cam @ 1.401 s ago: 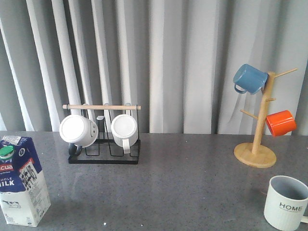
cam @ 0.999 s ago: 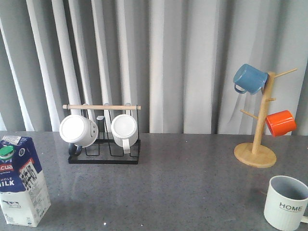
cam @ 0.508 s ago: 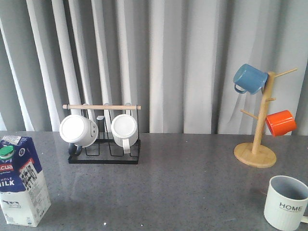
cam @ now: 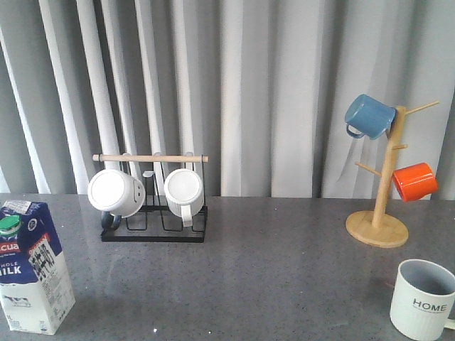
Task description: Place milk next to cup
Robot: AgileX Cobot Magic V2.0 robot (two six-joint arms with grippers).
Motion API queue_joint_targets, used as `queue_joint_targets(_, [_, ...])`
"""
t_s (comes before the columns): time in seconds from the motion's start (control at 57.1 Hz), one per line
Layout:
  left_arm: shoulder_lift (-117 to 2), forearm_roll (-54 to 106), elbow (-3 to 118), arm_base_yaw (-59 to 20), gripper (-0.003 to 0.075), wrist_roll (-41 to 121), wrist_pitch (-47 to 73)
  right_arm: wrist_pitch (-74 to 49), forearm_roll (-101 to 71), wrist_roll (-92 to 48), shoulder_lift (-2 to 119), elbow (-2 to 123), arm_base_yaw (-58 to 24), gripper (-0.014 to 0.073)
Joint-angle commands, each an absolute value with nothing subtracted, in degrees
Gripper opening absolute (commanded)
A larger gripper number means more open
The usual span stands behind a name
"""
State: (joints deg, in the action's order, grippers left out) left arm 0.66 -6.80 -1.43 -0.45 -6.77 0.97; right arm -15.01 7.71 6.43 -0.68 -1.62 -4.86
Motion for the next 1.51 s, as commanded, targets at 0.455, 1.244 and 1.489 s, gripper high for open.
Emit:
queue_joint_targets(0.455, [-6.54, -5.3, 18.68, -0.76, -0.0006, -13.32, -3.26, 10.06, 4.54, 1.41, 7.54, 19.98, -4.92, -0.0007])
queue_joint_targets(1.244, [-39.59, -1.24, 35.78, -3.68, 0.0022, -8.59, 7.43, 0.78, -4.52, -5.34, 44.21, 37.58, -4.85, 0.0055])
queue_joint_targets(1.489, [-44.24, -1.03, 35.78, -3.62, 0.0244, -3.94, 2.22, 2.2, 1.12, -8.0, 48.54, 37.58, -4.85, 0.0408])
